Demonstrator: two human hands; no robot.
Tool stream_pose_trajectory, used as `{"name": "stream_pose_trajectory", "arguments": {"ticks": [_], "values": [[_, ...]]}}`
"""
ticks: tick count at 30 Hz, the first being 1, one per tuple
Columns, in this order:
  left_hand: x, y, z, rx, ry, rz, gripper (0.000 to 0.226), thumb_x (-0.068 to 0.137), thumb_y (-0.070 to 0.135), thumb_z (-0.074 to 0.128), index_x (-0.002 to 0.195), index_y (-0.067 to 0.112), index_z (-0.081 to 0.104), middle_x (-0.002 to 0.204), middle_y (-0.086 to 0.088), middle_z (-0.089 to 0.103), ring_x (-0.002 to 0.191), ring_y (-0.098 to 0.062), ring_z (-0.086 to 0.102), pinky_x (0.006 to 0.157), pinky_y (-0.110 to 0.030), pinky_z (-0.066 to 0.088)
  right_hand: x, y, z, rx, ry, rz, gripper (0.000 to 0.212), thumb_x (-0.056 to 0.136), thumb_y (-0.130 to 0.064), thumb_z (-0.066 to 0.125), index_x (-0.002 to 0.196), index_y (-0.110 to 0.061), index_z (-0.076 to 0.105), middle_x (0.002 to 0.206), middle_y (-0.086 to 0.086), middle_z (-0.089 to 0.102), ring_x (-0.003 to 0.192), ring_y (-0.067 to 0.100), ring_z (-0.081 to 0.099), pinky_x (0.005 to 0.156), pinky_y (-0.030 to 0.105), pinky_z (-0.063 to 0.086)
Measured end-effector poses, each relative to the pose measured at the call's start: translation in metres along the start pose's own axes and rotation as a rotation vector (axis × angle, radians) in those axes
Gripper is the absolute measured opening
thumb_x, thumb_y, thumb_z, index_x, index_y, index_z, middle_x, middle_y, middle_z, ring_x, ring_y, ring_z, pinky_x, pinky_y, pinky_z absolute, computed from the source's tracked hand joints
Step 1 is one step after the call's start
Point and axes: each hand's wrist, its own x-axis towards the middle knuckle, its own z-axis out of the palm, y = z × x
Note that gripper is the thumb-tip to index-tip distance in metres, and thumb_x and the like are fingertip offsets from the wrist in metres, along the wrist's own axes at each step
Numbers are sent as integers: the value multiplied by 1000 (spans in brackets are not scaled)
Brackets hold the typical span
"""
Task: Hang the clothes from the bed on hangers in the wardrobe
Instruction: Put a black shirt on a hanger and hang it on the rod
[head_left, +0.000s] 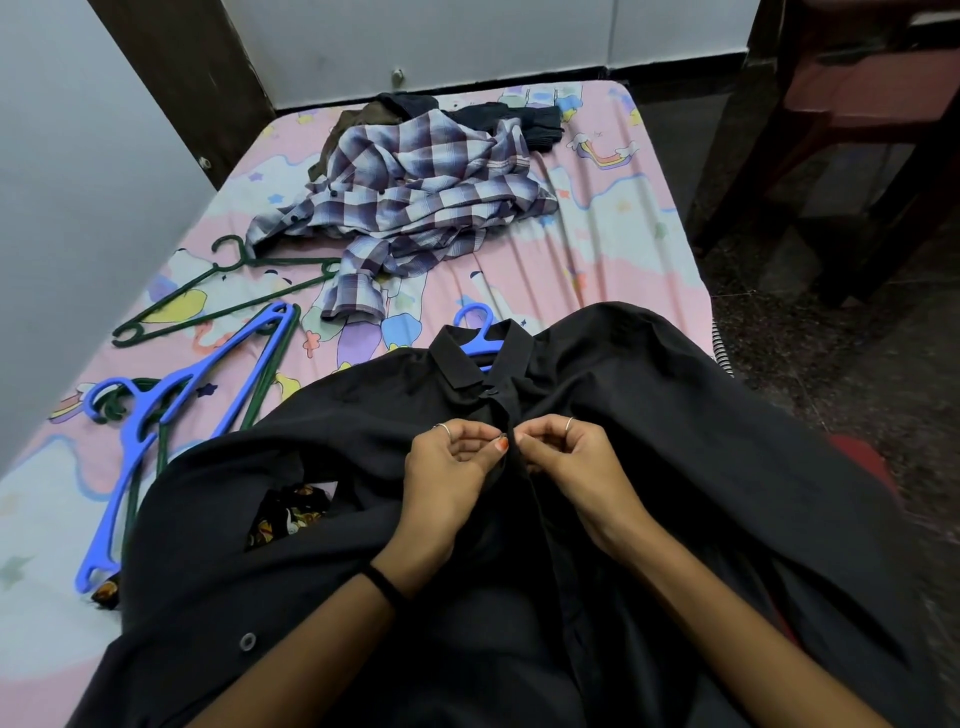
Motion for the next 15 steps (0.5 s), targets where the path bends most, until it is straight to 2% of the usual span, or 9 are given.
{"name": "stream_pose_trajectory", "arguments": {"ticks": [4,8,13,15], "values": [[1,-1,1,3,-2,-19,9,81,6,74,80,15,71,75,-4,73,72,-12,70,70,-19,53,1,1,0,-52,-12,-13,7,89,-2,62,84,-4,67,66,-2,64,58,0,57,59,12,46],[2,-3,3,69,-5,-13,14,82,5,72,79,18,70,75,-2,72,71,-10,68,71,-20,52,1,2,-1,-125,-15,-21,5,89,-4,63,86,-1,66,66,0,62,57,1,55,59,14,46],[0,-8,4,151,18,-24,9,86,6,66,88,12,72,79,-1,72,74,-9,67,75,-21,52,1,8,0,-310,5,-41,6,85,-12,67,79,-14,67,68,0,63,62,8,55,65,23,48],[-1,-8,5,147,45,-28,10,87,9,63,87,13,72,77,1,72,71,-8,65,74,-23,52,0,7,1,-366,21,-78,8,84,-11,68,77,-15,66,65,-5,62,60,2,53,62,15,45]]}}
